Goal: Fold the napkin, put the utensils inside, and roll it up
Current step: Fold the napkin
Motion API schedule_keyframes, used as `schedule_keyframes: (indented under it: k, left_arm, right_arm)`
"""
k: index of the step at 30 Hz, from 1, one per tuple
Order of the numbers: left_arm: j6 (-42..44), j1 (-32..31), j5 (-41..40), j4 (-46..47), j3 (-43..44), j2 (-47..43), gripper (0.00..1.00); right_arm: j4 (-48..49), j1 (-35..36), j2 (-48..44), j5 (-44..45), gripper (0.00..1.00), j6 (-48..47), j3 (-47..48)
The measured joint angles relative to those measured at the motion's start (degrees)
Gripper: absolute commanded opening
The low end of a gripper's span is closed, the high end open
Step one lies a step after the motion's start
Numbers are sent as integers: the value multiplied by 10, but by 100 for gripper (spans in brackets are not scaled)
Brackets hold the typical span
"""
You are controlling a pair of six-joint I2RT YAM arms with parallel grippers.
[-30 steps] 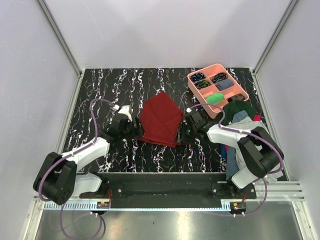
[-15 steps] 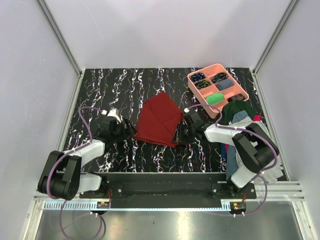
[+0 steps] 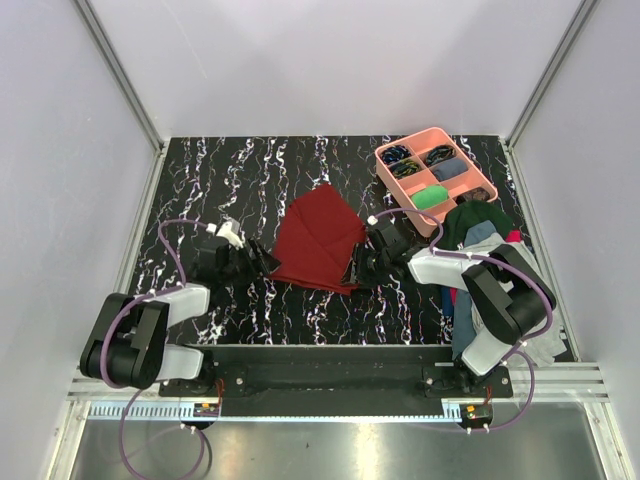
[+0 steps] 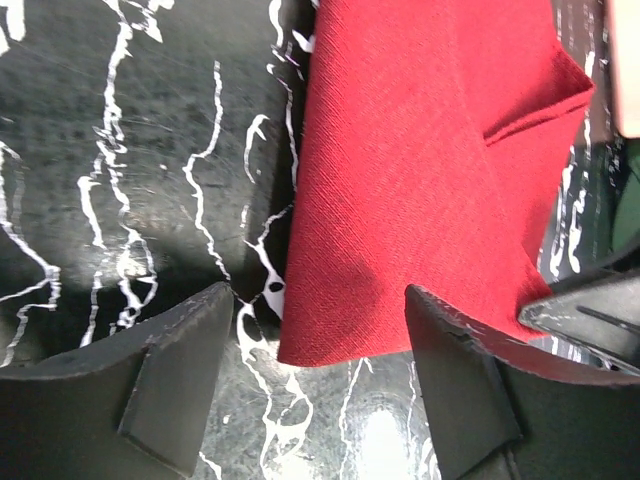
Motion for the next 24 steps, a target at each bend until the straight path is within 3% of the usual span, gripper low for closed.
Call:
schedule_keyframes:
  k: [6, 16, 20, 24]
  left_arm:
    - [-7, 0, 14, 19, -19, 0, 52]
    - [-7, 3, 14, 12, -24, 10, 23]
    - [-7, 6, 13, 8, -24, 12, 16]
    - [-7, 9, 14, 7, -24, 13, 15]
  right_arm:
    - [0, 0, 1, -1, 43, 0, 0]
    - [7, 0, 0, -2, 52, 2, 0]
    - [6, 0, -6, 5, 55, -1, 0]
    - [-20, 0, -34, 43, 56, -28, -9]
